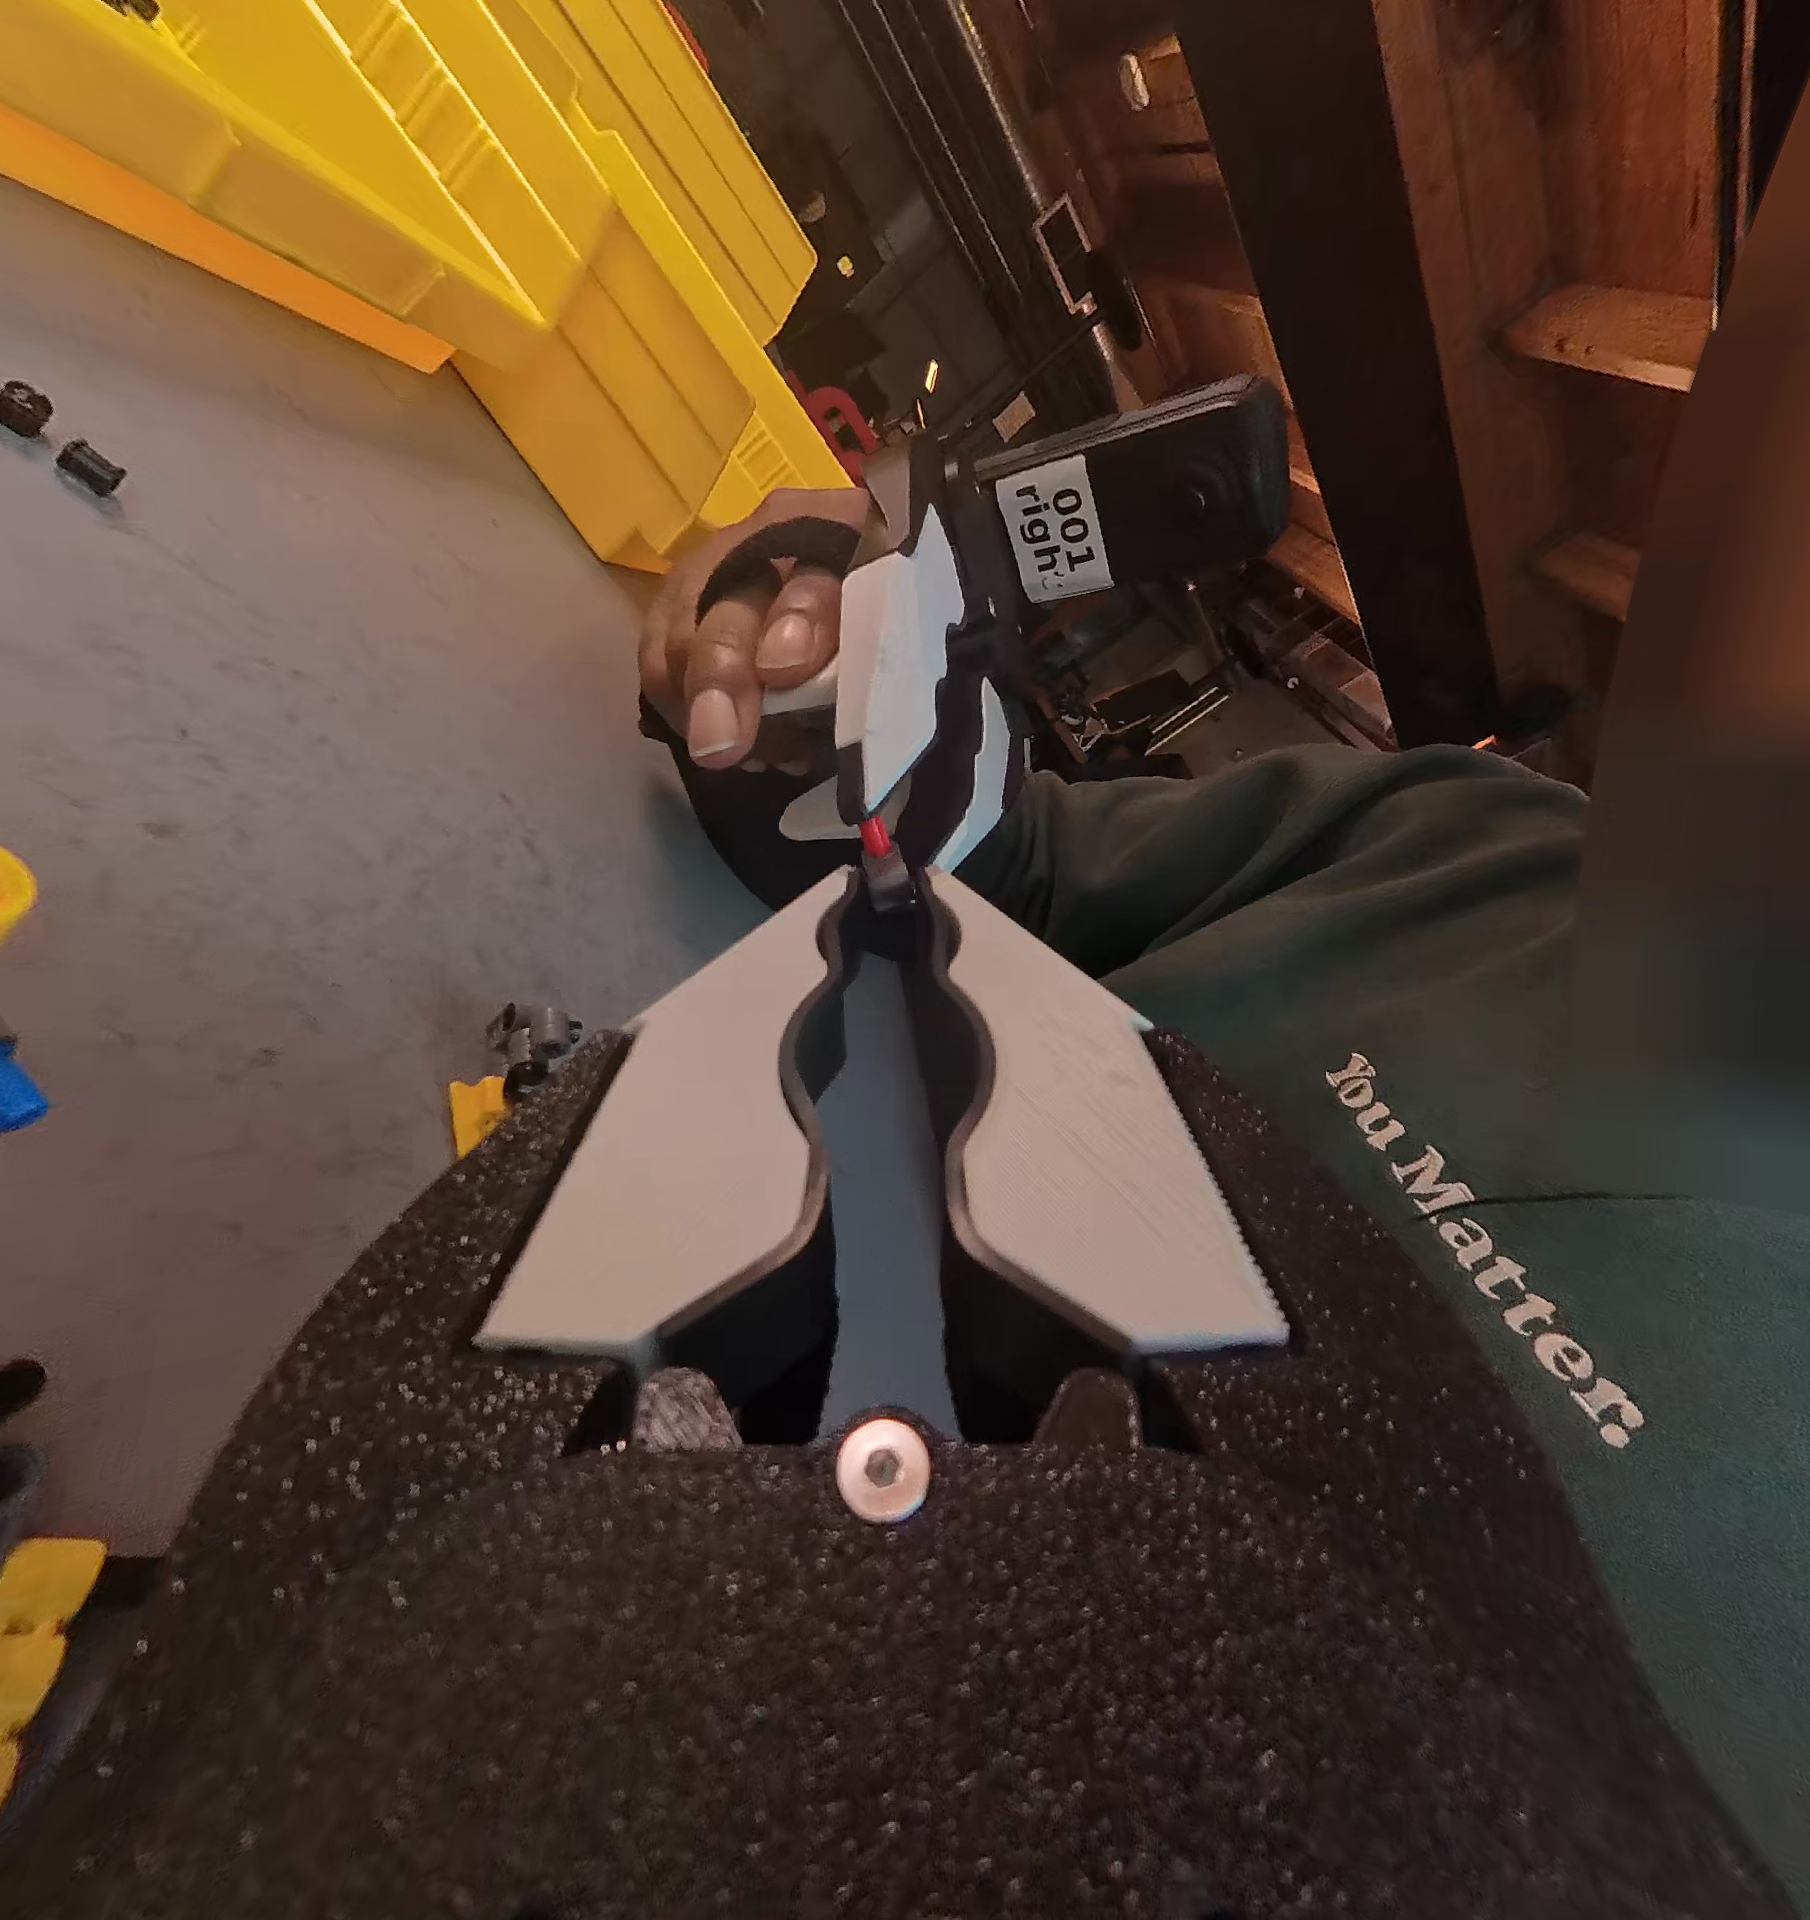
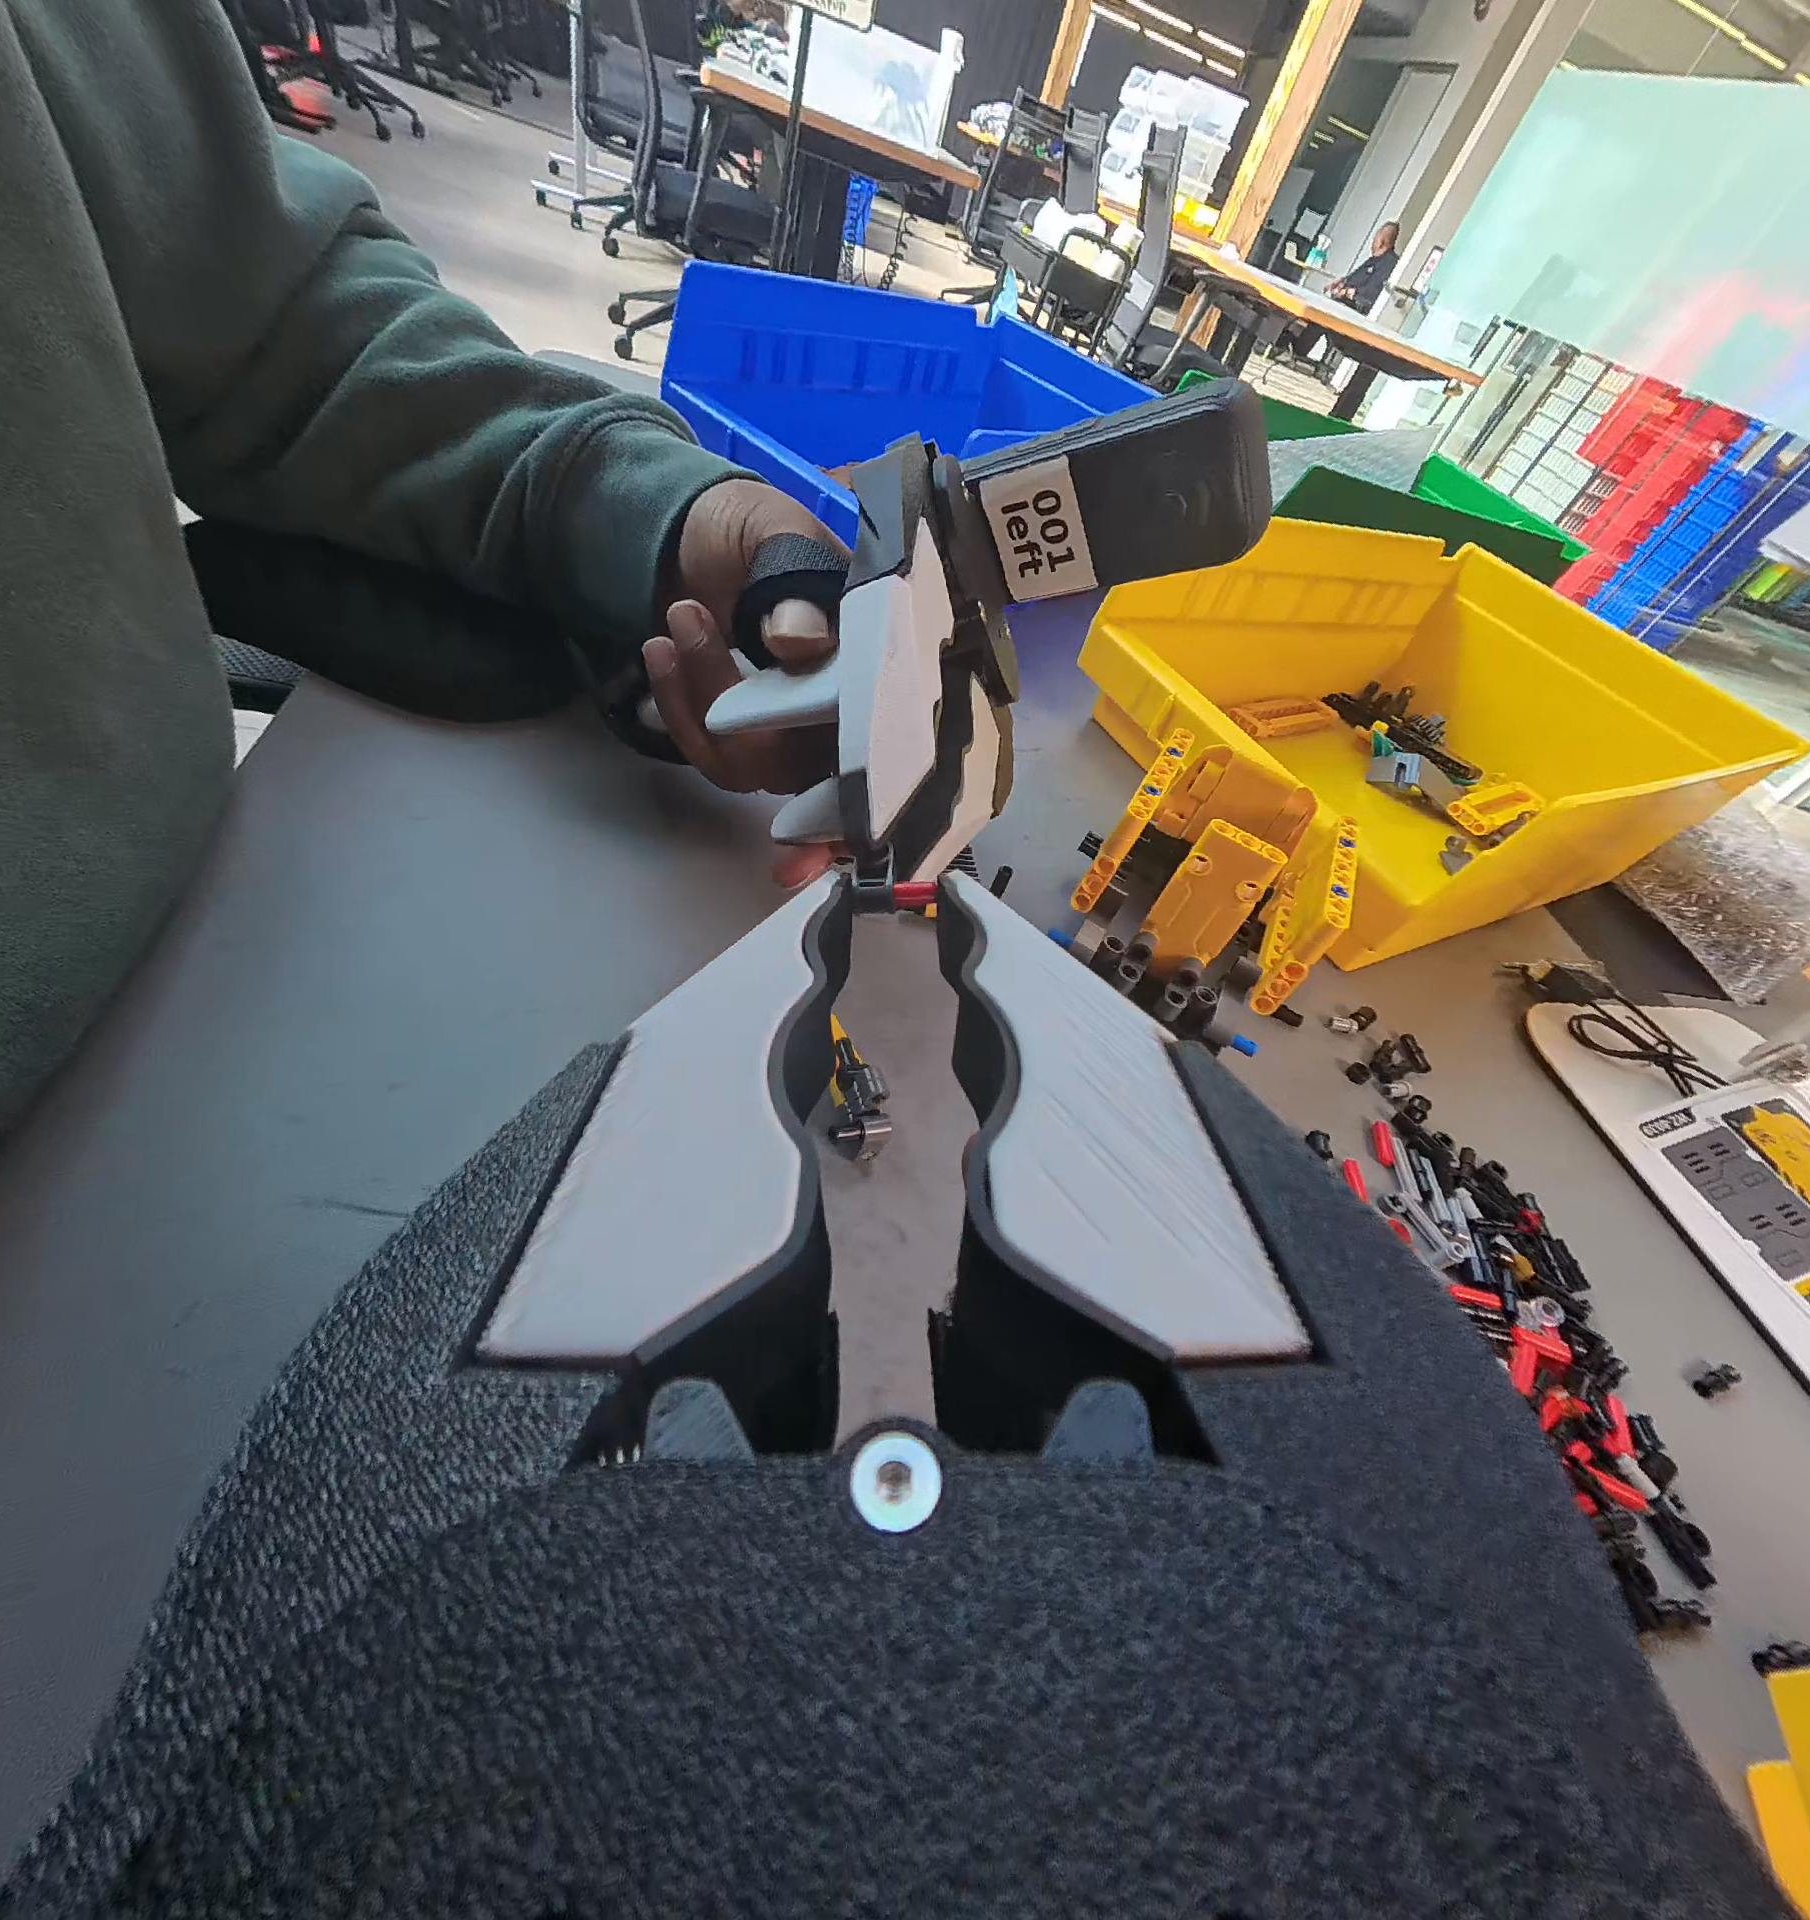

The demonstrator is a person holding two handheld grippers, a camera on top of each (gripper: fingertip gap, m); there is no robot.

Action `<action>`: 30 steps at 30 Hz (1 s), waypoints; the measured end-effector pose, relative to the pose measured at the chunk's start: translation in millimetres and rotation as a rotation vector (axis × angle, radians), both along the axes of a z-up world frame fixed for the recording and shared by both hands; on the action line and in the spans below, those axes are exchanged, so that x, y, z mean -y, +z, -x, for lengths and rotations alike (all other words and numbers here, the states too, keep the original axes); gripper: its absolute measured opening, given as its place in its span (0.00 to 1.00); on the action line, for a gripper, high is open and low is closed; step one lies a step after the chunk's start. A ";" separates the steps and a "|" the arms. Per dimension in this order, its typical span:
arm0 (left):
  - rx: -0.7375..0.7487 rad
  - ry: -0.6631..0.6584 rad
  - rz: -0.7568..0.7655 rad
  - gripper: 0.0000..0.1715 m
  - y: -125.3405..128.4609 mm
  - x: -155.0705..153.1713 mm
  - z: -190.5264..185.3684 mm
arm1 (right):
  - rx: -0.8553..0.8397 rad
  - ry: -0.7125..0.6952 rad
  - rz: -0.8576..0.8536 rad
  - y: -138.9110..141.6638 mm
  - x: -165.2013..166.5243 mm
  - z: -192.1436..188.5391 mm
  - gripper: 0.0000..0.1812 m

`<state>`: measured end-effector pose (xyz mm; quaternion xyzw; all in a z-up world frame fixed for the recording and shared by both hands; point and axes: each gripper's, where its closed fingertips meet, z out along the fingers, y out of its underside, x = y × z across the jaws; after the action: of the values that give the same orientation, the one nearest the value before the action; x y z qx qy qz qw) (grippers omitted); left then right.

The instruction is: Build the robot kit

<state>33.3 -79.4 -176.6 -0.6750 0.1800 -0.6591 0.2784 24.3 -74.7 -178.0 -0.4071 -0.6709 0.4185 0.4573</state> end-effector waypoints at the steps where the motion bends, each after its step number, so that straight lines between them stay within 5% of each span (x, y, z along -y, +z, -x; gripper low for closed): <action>1: 0.003 0.008 -0.003 0.04 0.9 -0.8 0.4 | -0.006 -0.007 0.000 1.2 -1.0 0.4 0.08; 9: 0.031 0.128 0.009 0.04 1.1 -19.7 11.8 | -0.025 -0.162 -0.068 4.9 -23.7 5.2 0.09; 19: -0.297 0.199 -0.564 0.04 4.6 -11.1 2.5 | -0.018 -0.044 0.263 13.6 -11.2 2.0 0.04; 30: -0.315 0.226 -0.668 0.04 11.0 -8.8 1.9 | -0.014 -0.006 0.283 13.5 -6.7 0.0 0.04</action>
<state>31.4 -70.5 -165.6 -0.6555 0.3499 -0.4177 0.5229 24.3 -68.1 -164.5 -0.4666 -0.6007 0.5104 0.4011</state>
